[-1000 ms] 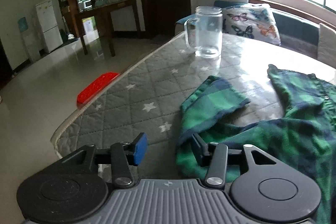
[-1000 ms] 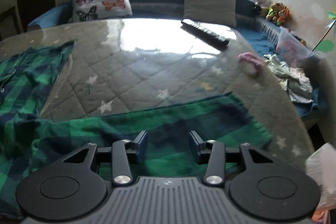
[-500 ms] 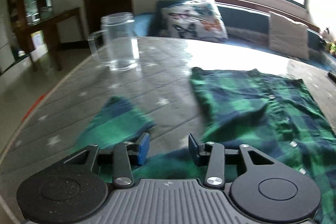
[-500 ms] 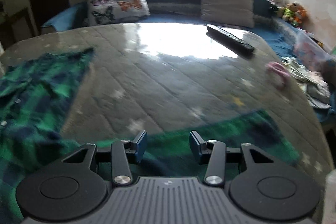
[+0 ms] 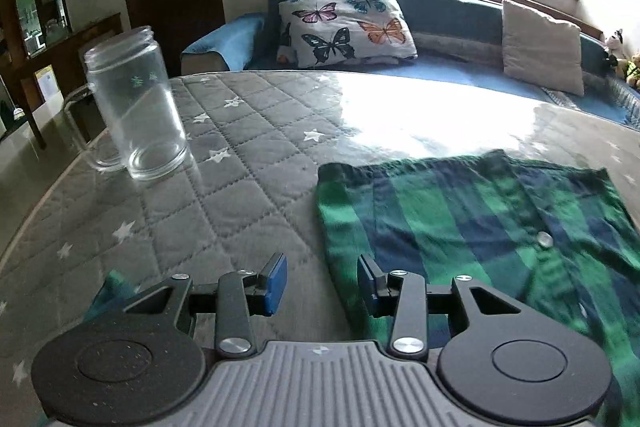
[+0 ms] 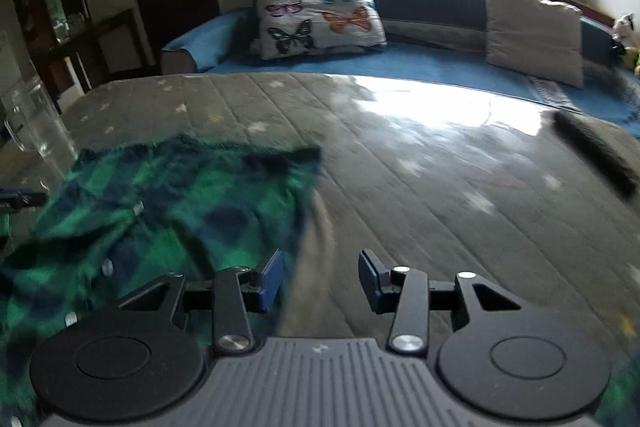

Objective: Fold clothes

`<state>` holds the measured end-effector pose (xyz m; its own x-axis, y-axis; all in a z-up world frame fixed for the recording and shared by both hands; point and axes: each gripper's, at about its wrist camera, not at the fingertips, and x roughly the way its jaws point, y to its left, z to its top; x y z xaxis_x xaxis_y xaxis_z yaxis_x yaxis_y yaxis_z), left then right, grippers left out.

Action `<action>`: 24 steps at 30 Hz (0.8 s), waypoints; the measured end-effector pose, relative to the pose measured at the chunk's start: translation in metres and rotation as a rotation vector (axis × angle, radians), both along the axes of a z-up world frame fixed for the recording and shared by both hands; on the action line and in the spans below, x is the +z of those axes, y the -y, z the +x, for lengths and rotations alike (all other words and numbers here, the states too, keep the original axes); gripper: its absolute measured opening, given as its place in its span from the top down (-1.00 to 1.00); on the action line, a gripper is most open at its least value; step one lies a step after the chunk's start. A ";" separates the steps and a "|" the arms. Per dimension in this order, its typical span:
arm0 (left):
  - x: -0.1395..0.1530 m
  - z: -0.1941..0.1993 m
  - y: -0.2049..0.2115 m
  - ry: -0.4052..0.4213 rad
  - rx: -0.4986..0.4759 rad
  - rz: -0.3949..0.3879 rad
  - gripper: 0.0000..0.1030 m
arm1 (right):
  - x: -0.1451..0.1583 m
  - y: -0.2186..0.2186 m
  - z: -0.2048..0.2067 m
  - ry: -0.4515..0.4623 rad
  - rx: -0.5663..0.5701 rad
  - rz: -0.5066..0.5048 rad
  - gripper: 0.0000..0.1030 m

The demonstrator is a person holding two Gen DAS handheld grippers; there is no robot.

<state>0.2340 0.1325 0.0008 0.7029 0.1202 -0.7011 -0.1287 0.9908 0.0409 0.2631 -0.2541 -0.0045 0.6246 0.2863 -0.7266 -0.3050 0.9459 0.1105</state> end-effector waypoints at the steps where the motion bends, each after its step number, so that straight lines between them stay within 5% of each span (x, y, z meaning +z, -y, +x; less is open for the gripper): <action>1: -0.002 0.006 -0.001 -0.004 -0.001 -0.001 0.18 | -0.001 -0.005 0.007 -0.004 0.004 0.008 0.22; 7: -0.011 0.032 -0.006 -0.017 -0.022 -0.031 0.23 | -0.011 -0.037 0.051 -0.011 0.026 0.002 0.24; 15: -0.017 0.054 0.002 -0.008 -0.096 -0.014 0.91 | -0.024 -0.043 0.081 -0.018 -0.005 0.018 0.37; 18: -0.016 0.061 0.008 0.003 -0.111 0.012 0.95 | -0.026 -0.045 0.088 -0.012 -0.016 0.020 0.68; 19: -0.015 0.063 0.009 0.010 -0.111 0.015 0.95 | -0.026 -0.045 0.089 -0.006 -0.018 0.020 0.92; 24: -0.011 0.074 0.011 0.048 -0.113 0.016 0.96 | -0.022 -0.049 0.090 0.059 -0.028 -0.020 0.96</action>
<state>0.3084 0.1213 -0.0097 0.7450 0.0491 -0.6652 -0.0186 0.9984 0.0528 0.3535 -0.2047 -0.0260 0.6739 0.2544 -0.6936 -0.2842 0.9559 0.0746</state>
